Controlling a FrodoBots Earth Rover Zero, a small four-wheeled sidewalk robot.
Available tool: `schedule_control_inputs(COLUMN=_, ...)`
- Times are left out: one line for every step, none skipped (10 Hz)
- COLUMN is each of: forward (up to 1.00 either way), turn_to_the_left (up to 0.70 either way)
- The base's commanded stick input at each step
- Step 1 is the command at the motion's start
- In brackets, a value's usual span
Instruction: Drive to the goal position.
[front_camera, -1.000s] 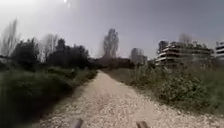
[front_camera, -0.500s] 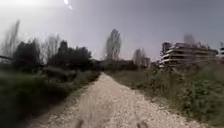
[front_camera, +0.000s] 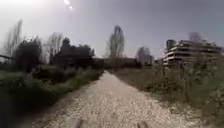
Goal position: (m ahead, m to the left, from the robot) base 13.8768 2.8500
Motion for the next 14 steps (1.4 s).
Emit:
schedule_control_inputs(forward=1.00, turn_to_the_left=0.00)
schedule_control_inputs(forward=1.00, turn_to_the_left=0.00)
schedule_control_inputs(forward=1.00, turn_to_the_left=0.00)
schedule_control_inputs(forward=1.00, turn_to_the_left=0.00)
schedule_control_inputs(forward=1.00, turn_to_the_left=0.00)
schedule_control_inputs(forward=1.00, turn_to_the_left=0.00)
schedule_control_inputs(forward=1.00, turn_to_the_left=0.00)
schedule_control_inputs(forward=1.00, turn_to_the_left=0.00)
schedule_control_inputs(forward=1.00, turn_to_the_left=0.00)
schedule_control_inputs(forward=1.00, turn_to_the_left=0.00)
schedule_control_inputs(forward=1.00, turn_to_the_left=0.00)
schedule_control_inputs(forward=1.00, turn_to_the_left=0.00)
schedule_control_inputs(forward=1.00, turn_to_the_left=0.00)
schedule_control_inputs(forward=1.00, turn_to_the_left=0.00)
